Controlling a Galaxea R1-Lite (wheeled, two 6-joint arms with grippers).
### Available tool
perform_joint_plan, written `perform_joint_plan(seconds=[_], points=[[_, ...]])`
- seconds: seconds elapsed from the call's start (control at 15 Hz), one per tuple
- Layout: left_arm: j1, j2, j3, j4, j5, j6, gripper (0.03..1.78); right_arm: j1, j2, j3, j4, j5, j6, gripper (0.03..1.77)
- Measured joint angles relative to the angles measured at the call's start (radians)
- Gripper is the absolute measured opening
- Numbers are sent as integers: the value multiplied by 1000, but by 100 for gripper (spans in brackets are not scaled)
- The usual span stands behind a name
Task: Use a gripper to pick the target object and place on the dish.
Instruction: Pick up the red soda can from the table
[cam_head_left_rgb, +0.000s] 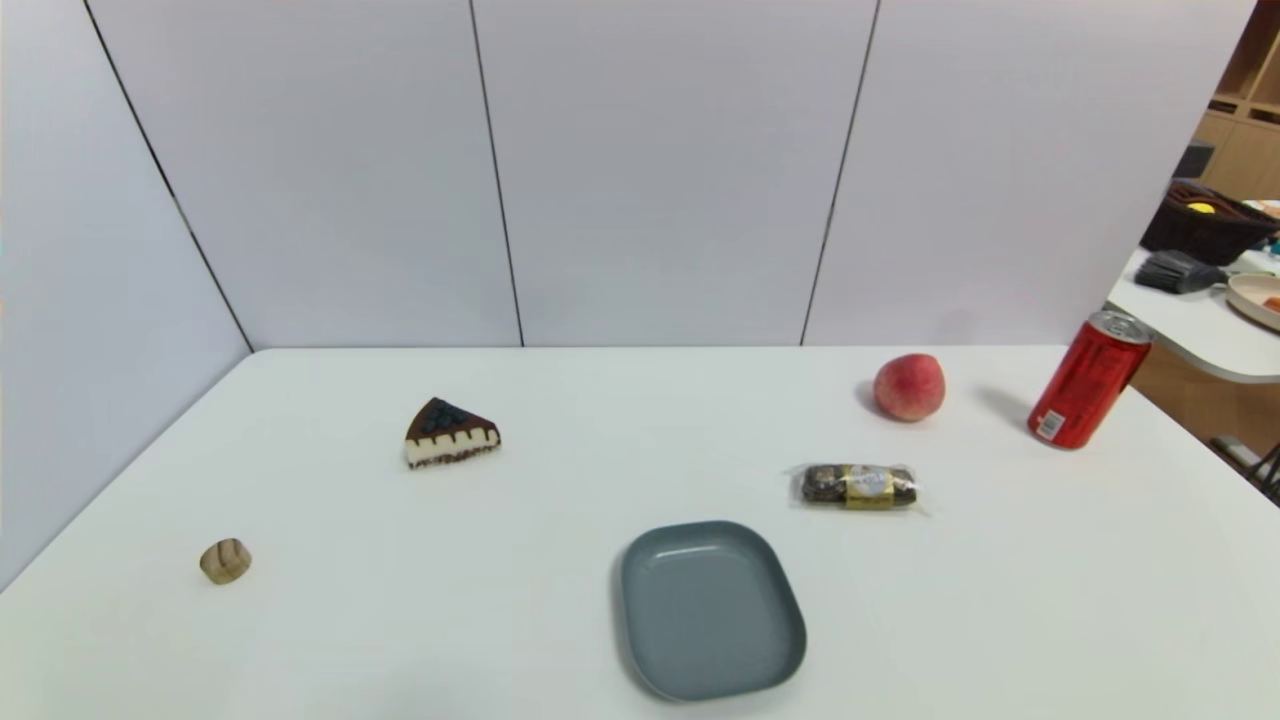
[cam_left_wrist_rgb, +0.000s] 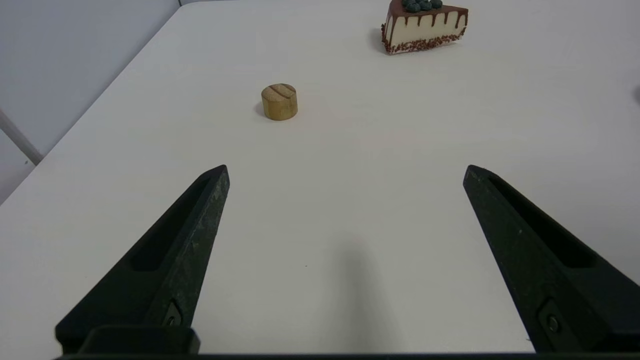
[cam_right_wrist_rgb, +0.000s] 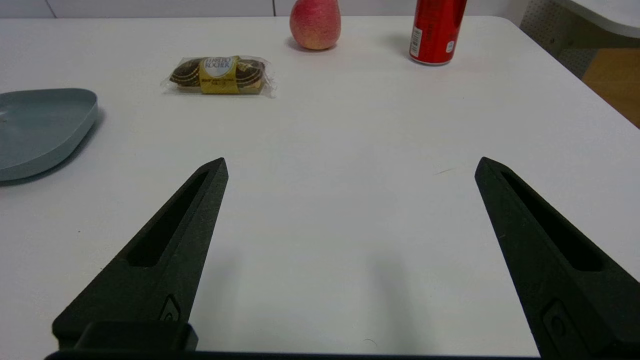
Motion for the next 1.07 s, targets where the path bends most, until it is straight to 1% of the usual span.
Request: perform_joint_plan(seconds=[0.4, 0.6, 0.73, 0.87, 1.07], points=[[0, 0, 0, 0, 0, 0, 169, 0, 11, -2, -1, -1, 3, 171], [0, 0, 0, 0, 0, 0, 169, -1, 95, -54, -2, -1, 28, 171], [0, 0, 0, 0, 0, 0, 169, -27, 189, -107, -10, 1, 36, 171], [0, 0, 0, 0, 0, 1, 169, -85, 311, -160, -31, 5, 40, 171], [0, 0, 0, 0, 0, 0, 169, -157, 551, -258, -94, 8, 48, 171]])
